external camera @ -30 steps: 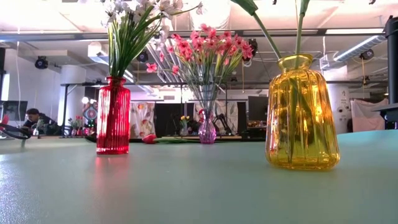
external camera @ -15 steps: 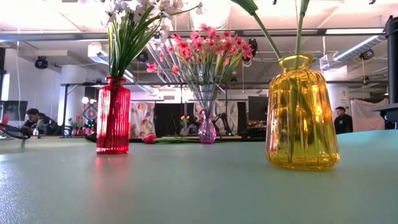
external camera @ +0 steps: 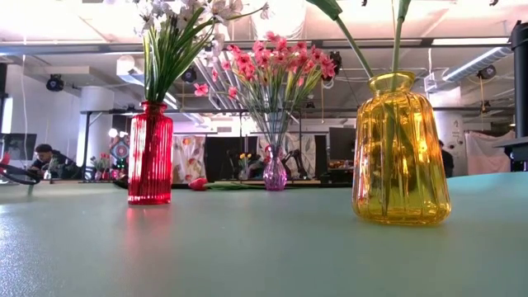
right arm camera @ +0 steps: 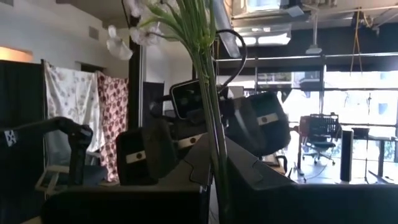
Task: Sort flowers into vase by color
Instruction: Put the white flower into the red flower vase
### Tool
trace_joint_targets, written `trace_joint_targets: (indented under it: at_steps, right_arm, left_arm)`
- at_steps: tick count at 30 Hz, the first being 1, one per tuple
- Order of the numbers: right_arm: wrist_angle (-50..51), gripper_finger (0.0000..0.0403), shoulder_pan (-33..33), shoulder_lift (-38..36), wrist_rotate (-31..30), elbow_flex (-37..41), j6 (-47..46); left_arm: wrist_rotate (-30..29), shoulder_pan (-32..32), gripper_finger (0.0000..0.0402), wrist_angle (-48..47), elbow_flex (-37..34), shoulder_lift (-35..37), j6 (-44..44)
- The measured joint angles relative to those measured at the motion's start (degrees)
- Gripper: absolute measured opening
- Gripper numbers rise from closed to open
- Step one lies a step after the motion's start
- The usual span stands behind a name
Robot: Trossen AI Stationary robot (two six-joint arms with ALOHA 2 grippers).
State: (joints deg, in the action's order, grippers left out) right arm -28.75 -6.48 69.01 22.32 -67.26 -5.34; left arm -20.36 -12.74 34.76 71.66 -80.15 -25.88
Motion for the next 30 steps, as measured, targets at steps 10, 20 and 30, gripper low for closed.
trace_joint_targets:
  at_steps: [10,20,30]
  right_arm:
    - [-0.2,0.0012,0.5,0.5,0.3,0.0,1.5]
    - [0.2,0.0012,1.4,0.5,0.7,0.0,3.2]
    - [0.5,0.0012,1.4,0.6,0.2,0.0,3.8]
  left_arm:
    - [3.0,2.4,0.0229,-0.1,5.2,-4.4,-3.3]
    - [9.5,5.3,0.0221,-0.1,8.5,-6.7,0.0]
    - [12.1,5.4,0.0180,-1.7,12.7,-10.0,0.0]
